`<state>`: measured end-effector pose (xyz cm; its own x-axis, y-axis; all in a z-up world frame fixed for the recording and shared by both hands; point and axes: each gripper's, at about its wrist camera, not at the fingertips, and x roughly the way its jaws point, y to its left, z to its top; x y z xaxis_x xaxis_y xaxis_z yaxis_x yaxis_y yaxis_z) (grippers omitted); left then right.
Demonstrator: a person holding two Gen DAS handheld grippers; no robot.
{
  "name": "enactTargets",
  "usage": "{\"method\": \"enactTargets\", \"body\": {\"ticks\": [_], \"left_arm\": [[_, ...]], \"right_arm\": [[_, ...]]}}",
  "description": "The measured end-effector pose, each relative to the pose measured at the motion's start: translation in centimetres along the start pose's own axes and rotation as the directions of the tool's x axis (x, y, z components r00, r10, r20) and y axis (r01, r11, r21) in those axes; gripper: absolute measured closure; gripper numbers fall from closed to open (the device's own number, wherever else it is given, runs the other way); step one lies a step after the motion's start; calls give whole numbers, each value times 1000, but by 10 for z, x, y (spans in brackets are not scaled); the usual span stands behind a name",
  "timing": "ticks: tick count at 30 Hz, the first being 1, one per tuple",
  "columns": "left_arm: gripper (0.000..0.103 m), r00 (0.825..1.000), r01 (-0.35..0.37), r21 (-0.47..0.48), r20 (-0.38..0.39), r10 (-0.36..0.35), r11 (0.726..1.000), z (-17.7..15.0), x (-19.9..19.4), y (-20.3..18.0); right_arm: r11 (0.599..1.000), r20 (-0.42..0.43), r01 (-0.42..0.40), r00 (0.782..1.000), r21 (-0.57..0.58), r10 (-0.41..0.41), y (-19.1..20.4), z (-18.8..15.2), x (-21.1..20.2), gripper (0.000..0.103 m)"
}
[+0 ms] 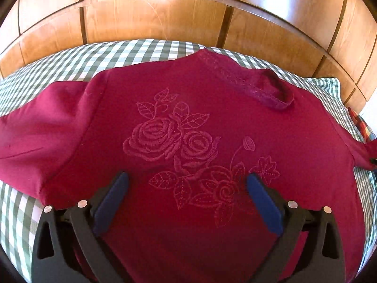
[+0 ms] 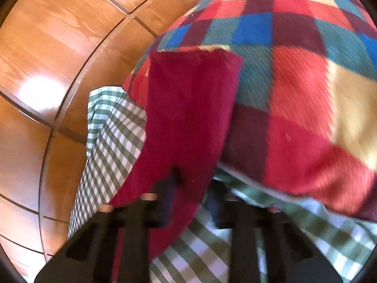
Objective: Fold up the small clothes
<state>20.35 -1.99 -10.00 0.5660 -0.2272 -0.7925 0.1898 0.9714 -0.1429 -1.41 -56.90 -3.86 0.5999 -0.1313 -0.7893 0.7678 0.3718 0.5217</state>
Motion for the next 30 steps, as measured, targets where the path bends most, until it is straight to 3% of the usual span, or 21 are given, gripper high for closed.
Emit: {"method": "enactTargets", "body": {"ticks": [3, 7, 11, 14, 19, 22, 25, 26, 28, 30], "left_arm": [[4, 1000, 4, -1, 0, -4, 1000, 1, 1, 1], [4, 1000, 7, -4, 2, -7, 1000, 0, 0, 1], [4, 1000, 14, -11, -3, -15, 1000, 2, -2, 1], [4, 998, 59, -63, 2, -59, 996, 5, -12, 9], [4, 982, 190, -232, 30, -189, 954, 7, -37, 42], [4, 957, 284, -316, 39, -287, 905, 10, -50, 64], [4, 945, 319, -386, 63, -320, 865, 14, -62, 81], [4, 940, 334, -404, 73, -335, 851, 16, -65, 85], [4, 926, 368, -445, 93, -367, 816, 19, -67, 92], [4, 921, 376, -473, 93, -379, 797, 22, -64, 95]], "right_arm": [[992, 7, -51, 999, -111, 52, 38, -4, -10, 97], [939, -36, -178, 984, -294, 175, 118, -36, -28, 97], [835, -143, -335, 942, -436, 303, 202, -96, -40, 97], [711, -278, -472, 882, -521, 381, 267, -166, -46, 97], [532, -453, -575, 818, -621, 355, 322, -282, -45, 97], [456, -532, -610, 791, -649, 301, 332, -337, -37, 97], [410, -575, -622, 780, -667, 248, 334, -372, -28, 88], [408, -576, -622, 780, -668, 245, 336, -372, -23, 70], [413, -562, -617, 785, -670, 262, 327, -371, -32, 47], [430, -544, -607, 793, -668, 275, 312, -362, -43, 45]]}}
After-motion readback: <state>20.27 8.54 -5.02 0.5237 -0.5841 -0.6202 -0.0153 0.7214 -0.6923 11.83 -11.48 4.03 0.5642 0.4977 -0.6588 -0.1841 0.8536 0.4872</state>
